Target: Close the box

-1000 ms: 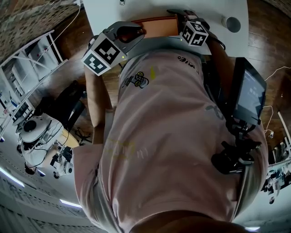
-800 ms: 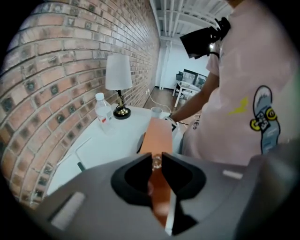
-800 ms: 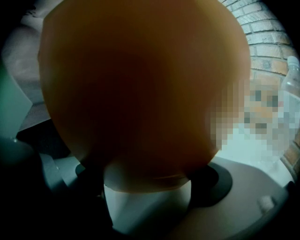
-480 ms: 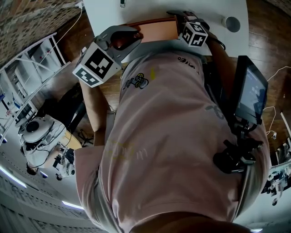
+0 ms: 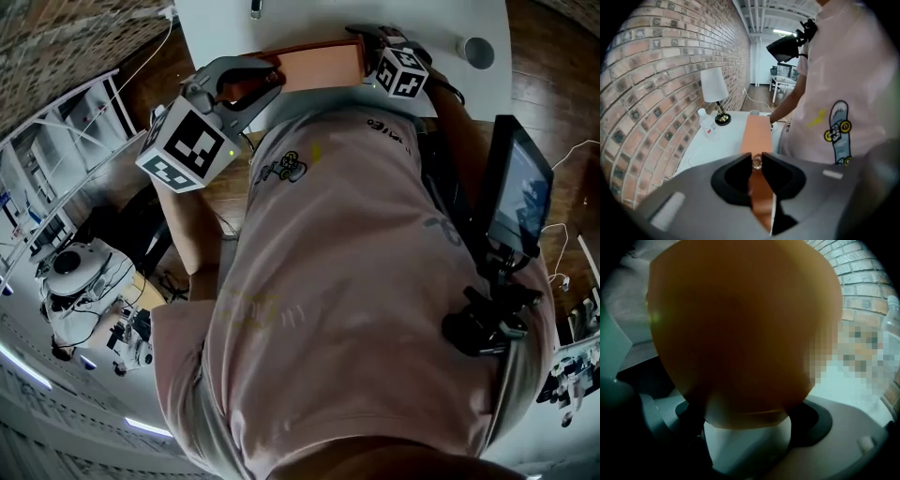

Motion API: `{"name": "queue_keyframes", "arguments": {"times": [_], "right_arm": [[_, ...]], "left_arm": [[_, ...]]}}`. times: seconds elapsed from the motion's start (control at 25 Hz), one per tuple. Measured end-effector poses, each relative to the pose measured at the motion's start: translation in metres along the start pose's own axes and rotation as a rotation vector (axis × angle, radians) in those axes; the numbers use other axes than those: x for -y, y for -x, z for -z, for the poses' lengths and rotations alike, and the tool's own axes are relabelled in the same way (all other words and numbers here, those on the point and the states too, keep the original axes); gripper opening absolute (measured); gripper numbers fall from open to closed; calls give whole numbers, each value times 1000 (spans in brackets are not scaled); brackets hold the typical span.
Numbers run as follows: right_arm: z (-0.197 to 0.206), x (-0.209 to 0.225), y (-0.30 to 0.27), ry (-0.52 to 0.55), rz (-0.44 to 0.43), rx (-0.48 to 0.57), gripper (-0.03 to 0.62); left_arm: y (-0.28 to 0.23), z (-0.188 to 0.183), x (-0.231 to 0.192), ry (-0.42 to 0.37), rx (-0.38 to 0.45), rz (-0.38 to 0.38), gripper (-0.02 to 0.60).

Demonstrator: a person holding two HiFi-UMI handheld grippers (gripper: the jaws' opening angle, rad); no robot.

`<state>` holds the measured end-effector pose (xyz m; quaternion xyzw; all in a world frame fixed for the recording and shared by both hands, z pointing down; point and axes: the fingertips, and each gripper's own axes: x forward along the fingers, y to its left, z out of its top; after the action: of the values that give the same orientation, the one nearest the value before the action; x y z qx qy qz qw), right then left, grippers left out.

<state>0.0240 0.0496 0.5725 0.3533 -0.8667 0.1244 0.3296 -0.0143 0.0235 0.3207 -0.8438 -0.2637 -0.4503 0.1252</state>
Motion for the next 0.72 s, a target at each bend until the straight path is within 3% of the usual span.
{"name": "queue_keyframes", "arguments": {"times": [0.28,0.48,0.56,0.64,0.68,0.72], "right_arm": [[7,-9,12,-12,-58,-43,500],[-14,1,59,-69,66,52,490],[-27,6,85,-159,104,126,342],[-43,-1,106,-309,38,239,106],[-52,-7,111,-368,-9,293,30],[-61,-12,111,-400,-38,335,14]], "left_arm": [[1,-1,-4,-1,9,1,75],[8,9,-19,38,24,-9,75],[10,10,-28,37,23,-16,75],[9,8,-39,33,28,-22,75],[8,7,-45,32,34,-27,75],[6,5,-51,31,42,-34,75]]}}
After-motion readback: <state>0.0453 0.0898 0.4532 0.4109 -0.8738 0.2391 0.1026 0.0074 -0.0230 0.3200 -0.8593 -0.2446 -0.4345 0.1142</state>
